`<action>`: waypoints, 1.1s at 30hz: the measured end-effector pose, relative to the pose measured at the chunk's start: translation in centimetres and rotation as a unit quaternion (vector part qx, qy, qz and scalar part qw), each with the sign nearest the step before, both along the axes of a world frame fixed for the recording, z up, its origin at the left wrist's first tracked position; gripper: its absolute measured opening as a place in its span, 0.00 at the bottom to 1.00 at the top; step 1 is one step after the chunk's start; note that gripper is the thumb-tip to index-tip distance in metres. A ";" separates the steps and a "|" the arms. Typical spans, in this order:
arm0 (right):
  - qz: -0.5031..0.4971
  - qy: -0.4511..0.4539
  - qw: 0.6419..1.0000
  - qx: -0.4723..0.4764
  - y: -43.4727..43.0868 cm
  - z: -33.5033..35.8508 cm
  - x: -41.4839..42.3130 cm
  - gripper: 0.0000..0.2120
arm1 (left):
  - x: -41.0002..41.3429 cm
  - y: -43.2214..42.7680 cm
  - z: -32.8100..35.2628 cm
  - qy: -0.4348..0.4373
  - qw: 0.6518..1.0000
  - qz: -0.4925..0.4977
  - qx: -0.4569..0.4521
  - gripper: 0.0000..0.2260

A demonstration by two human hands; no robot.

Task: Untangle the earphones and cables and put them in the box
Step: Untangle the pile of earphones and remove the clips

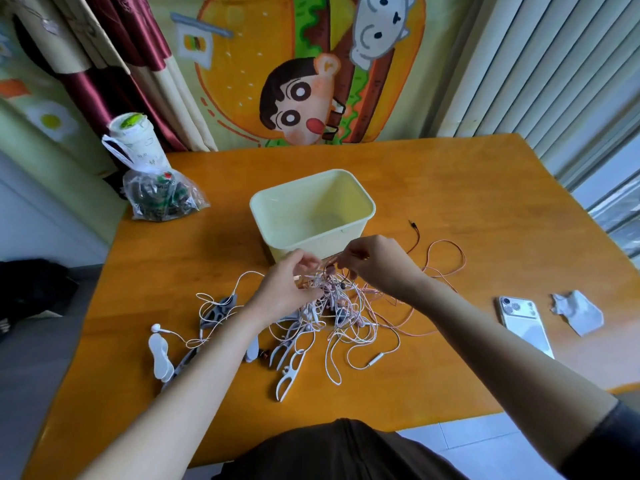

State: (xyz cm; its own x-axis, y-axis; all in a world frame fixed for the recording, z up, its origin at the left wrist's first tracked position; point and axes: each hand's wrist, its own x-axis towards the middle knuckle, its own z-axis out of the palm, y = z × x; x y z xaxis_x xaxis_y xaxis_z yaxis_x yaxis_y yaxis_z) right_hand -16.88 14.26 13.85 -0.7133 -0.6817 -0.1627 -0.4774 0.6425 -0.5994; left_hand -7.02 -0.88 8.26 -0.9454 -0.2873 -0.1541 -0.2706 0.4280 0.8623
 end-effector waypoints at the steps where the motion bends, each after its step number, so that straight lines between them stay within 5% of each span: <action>1: 0.002 -0.004 1.000 -0.005 -0.1 0.0 0.1 0.10 | -0.2 0.4 0.3 0.005 0.999 -0.009 0.035 0.18; 4: -0.004 0.001 1.000 -0.027 -0.1 0.3 0.3 0.09 | -0.8 1.2 0.9 0.022 0.993 -0.011 0.116 0.11; 8: -0.052 0.025 0.998 -0.034 0.4 0.2 0.0 0.08 | -0.6 1.0 0.9 0.057 0.991 0.043 0.109 0.02; 23: -0.119 0.060 0.989 -0.070 -0.5 -0.1 0.7 0.10 | -1.0 2.1 1.0 0.107 0.990 0.090 0.001 0.09; 27: -0.120 0.057 0.988 -0.077 -0.9 -0.4 0.9 0.08 | -0.4 2.9 1.4 0.148 0.985 -0.010 -0.088 0.06; 33: -0.076 -0.001 0.990 -0.123 -0.6 1.1 0.4 0.09 | 0.5 -0.3 -1.1 -0.030 0.979 0.023 -0.198 0.08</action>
State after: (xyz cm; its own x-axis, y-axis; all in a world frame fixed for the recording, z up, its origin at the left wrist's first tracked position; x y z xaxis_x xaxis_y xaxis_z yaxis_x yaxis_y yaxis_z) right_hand -16.46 13.67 14.98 -0.8110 -0.5850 -0.0073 -0.3845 0.5424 -0.7470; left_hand -6.50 -1.15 7.19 -0.9232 -0.3768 -0.0761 -0.3413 0.7123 0.6133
